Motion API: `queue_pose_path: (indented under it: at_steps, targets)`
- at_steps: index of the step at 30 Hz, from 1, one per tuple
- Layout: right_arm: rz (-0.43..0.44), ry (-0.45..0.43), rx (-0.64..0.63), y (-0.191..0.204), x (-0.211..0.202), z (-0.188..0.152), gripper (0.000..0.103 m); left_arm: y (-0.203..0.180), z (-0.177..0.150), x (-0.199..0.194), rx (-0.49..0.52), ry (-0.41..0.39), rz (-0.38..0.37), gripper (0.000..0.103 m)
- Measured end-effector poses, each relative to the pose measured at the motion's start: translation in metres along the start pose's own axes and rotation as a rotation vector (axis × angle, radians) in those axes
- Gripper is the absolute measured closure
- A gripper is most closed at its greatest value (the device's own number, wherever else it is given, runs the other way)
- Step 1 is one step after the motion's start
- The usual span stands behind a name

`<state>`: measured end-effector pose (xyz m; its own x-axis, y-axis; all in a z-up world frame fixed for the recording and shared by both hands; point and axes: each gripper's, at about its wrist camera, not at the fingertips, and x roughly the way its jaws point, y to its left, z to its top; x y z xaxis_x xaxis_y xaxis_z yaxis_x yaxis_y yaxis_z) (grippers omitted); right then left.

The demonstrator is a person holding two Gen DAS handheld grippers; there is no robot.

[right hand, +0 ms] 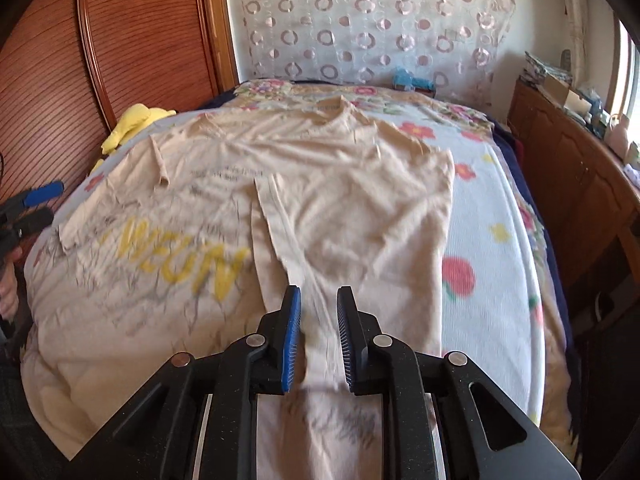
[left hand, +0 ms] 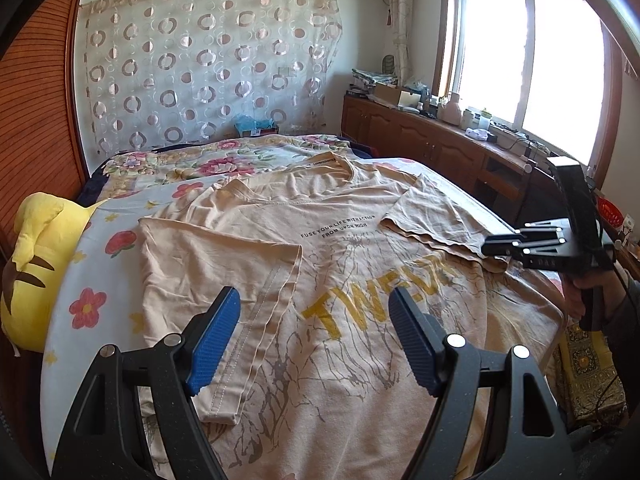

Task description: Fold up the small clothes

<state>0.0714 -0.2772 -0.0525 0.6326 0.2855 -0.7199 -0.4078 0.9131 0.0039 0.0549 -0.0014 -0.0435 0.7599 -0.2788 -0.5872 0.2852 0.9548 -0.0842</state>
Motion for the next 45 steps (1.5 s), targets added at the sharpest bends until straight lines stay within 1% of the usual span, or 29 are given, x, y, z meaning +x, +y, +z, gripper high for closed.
queue_pose_path:
  at_steps: [5, 9, 11, 13, 15, 21, 24, 30, 32, 35, 38, 41, 45]
  targets:
    - [0.003, 0.01, -0.014, 0.009, 0.001, -0.012, 0.084, 0.0, 0.0, 0.0, 0.002, 0.002, -0.001, 0.026]
    - [-0.032, 0.014, -0.046, 0.01, 0.002, -0.015, 0.084, 0.0, 0.0, 0.001, 0.006, 0.005, -0.001, 0.026]
    - [-0.045, 0.009, -0.063, 0.012, 0.004, -0.018, 0.095, 0.0, 0.0, 0.002, 0.003, 0.005, 0.001, 0.026]
    - [-0.048, 0.002, -0.082, 0.015, 0.003, -0.021, 0.101, 0.002, 0.0, 0.003, -0.003, 0.007, 0.006, 0.026]
    - [-0.015, 0.003, -0.086, 0.017, 0.0, -0.025, 0.101, 0.005, -0.001, 0.002, -0.009, 0.007, 0.01, 0.026]
    - [-0.009, -0.024, -0.068, 0.012, -0.009, -0.031, 0.101, 0.018, -0.004, 0.004, -0.031, 0.011, 0.023, 0.026]
    - [-0.016, -0.04, -0.058, 0.008, -0.014, -0.031, 0.101, 0.03, -0.001, 0.006, -0.037, 0.012, 0.053, 0.026]
    - [-0.027, -0.06, -0.053, 0.006, -0.019, -0.029, 0.101, 0.072, 0.011, 0.014, -0.06, 0.03, 0.128, 0.026]
    - [-0.026, -0.062, -0.045, 0.004, -0.017, -0.028, 0.101, 0.088, 0.017, 0.022, -0.063, 0.048, 0.152, 0.026]
    - [-0.024, -0.065, -0.036, 0.002, -0.015, -0.027, 0.101, 0.104, 0.026, 0.034, -0.072, 0.072, 0.168, 0.026]
    - [-0.018, -0.07, -0.025, 0.0, -0.014, -0.027, 0.101, 0.12, 0.036, 0.054, -0.081, 0.112, 0.157, 0.026]
    - [-0.015, -0.078, -0.018, -0.003, -0.014, -0.021, 0.101, 0.13, 0.048, 0.075, -0.074, 0.143, 0.166, 0.026]
    - [-0.029, -0.095, -0.017, -0.01, -0.012, -0.007, 0.101, 0.144, 0.057, 0.099, -0.109, 0.174, 0.139, 0.026]
